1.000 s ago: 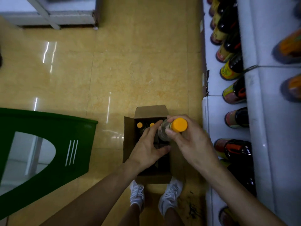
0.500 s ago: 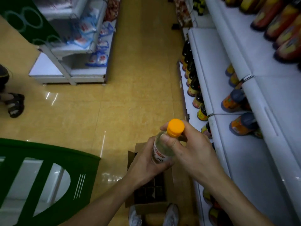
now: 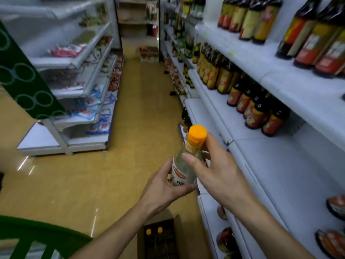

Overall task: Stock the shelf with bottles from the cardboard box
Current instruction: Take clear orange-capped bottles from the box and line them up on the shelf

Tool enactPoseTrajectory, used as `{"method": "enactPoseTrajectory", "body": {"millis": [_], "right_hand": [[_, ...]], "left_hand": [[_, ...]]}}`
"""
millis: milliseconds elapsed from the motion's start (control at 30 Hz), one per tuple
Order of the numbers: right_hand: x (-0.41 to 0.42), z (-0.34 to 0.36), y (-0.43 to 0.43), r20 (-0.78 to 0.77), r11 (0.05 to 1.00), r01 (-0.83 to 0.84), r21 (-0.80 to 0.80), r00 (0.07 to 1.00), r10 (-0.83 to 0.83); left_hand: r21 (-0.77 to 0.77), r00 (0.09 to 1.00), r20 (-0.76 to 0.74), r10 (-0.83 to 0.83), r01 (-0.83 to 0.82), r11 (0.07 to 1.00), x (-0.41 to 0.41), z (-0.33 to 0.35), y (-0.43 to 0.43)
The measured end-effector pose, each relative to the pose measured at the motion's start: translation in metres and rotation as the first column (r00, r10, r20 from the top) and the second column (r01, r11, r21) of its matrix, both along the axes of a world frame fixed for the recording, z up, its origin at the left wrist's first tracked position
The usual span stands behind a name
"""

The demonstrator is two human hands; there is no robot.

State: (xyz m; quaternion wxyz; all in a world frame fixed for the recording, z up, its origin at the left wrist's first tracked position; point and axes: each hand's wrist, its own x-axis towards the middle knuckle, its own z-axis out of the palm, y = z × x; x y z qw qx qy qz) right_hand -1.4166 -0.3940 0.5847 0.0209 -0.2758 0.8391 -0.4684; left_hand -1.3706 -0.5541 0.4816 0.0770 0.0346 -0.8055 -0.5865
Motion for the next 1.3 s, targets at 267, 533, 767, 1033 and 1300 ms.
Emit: {"method": "enactPoseTrajectory", "body": {"millis": [267, 533, 767, 1033, 1300], "right_hand": [[0.012, 0.076, 0.036, -0.134, 0.988, 0.142, -0.069, 0.98, -0.15], [0.025, 0.145, 0.108, -0.199, 0.943, 0.282, -0.178, 0.928, -0.315], [0.042, 0.194, 0.182, -0.331, 0.901, 0.38, -0.207, 0.84, -0.43], [0.08, 0.225, 0.277, -0.415, 0.794, 0.573, -0.203, 0.684, -0.6], [0.101, 0.232, 0.354, -0.415, 0.683, 0.698, -0.216, 0.567, -0.711]], "left_hand": [[-0.033, 0.977, -0.135, -0.166, 0.163, 0.986, -0.018, 0.094, 0.031], [-0.103, 0.921, -0.186, -0.342, 0.327, 0.939, -0.038, 0.168, 0.102], [-0.162, 0.851, -0.268, -0.452, 0.422, 0.892, -0.045, 0.228, 0.184], [-0.189, 0.786, -0.31, -0.534, 0.5, 0.845, -0.035, 0.278, 0.291], [-0.189, 0.741, -0.295, -0.603, 0.574, 0.797, -0.024, 0.293, 0.386]]}}
